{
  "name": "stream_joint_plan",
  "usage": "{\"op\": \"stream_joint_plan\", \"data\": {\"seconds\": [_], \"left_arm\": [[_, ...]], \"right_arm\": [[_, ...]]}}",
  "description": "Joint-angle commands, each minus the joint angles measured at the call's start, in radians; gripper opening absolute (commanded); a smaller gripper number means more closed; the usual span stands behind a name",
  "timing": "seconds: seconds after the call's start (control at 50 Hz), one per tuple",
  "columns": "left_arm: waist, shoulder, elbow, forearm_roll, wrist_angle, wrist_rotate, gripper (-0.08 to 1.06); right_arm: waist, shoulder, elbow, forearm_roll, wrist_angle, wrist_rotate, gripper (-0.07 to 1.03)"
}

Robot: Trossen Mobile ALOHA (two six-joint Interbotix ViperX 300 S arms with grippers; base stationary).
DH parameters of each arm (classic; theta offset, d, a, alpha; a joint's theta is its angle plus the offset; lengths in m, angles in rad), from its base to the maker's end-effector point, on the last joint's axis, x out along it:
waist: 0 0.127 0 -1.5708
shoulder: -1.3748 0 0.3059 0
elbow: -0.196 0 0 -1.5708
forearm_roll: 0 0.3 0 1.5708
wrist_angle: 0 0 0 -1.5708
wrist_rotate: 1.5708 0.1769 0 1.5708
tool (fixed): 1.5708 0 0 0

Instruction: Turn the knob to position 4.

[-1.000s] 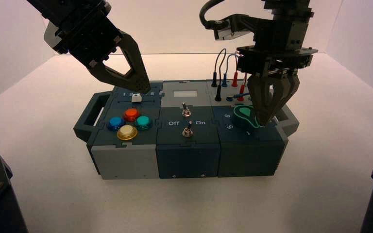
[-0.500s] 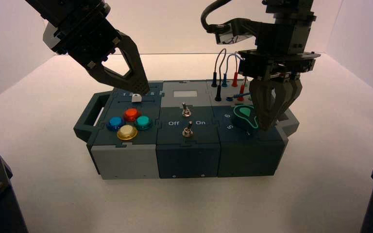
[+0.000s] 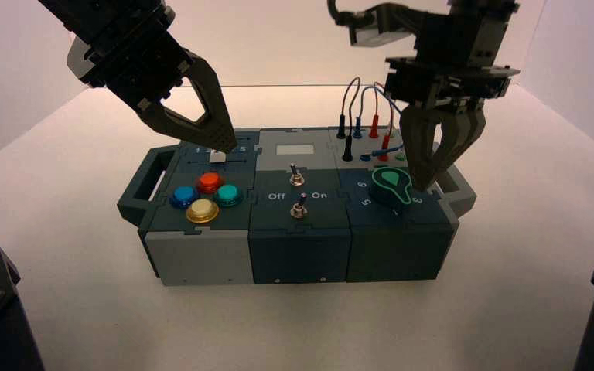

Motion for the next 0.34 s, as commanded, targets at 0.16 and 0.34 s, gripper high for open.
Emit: {"op": "stream_joint_plan", "data": {"seconds": [0.16, 0.34], "left_arm": [[-0.005, 0.012, -0.038, 0.000, -0.003, 0.005, -0.03], [-0.003, 0.035, -0.046, 0.002, -0.003, 0.006, -0.03]], "right_arm": [[-0.008, -0.081, -0.002, -0.009, -0.011, 0.025, -0.02], [-0.008, -0.112, 0.000, -0.012, -0.017, 0.028, -0.02]]}}
